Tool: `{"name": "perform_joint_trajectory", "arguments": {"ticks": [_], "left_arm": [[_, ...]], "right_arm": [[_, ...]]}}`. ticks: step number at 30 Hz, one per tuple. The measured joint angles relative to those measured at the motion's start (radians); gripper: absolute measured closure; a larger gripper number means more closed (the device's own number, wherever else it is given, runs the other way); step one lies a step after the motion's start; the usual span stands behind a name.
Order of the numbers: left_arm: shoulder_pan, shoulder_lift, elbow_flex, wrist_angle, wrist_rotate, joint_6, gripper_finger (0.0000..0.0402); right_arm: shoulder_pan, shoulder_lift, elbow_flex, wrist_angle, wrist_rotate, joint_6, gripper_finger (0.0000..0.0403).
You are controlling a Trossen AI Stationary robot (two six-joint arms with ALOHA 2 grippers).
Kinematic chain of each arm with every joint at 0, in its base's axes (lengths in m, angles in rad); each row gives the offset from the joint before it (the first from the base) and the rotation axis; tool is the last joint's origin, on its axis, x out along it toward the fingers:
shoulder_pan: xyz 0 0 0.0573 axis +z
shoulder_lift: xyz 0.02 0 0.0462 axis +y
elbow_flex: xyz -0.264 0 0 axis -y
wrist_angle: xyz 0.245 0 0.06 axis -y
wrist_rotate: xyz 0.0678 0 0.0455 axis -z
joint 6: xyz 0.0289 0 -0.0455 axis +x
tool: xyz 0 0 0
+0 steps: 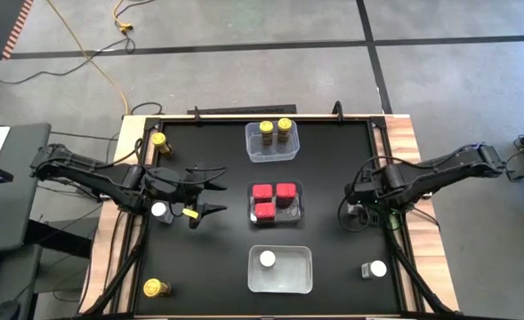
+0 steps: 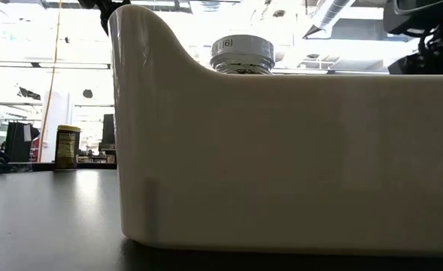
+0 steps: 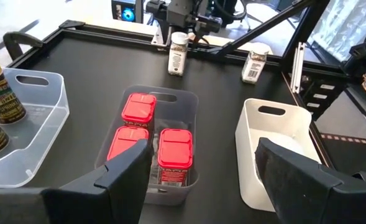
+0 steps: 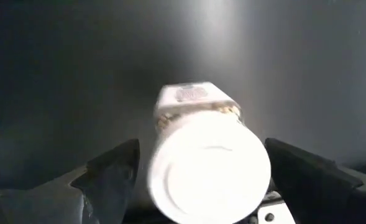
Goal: Sort spices by type
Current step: Put the top right white seasoning bottle into the gray bin
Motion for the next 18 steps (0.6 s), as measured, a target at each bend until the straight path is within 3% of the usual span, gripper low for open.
{"name": "perform_joint_trajectory", "arguments": {"ticks": [6,18], "left_arm": [[0.000,0.000,0.000,-0.001,0.000,-0.015,0.0125],[0.000,0.000,0.000,-0.005,0.000,-0.016,0.0125]], "right_arm": [[-0.001,0.000,-0.013,0.015,0.000,0.019,0.0042],[-0.035,0.000,-0.013,0.040,0.000,0.014,0.0138]]}}
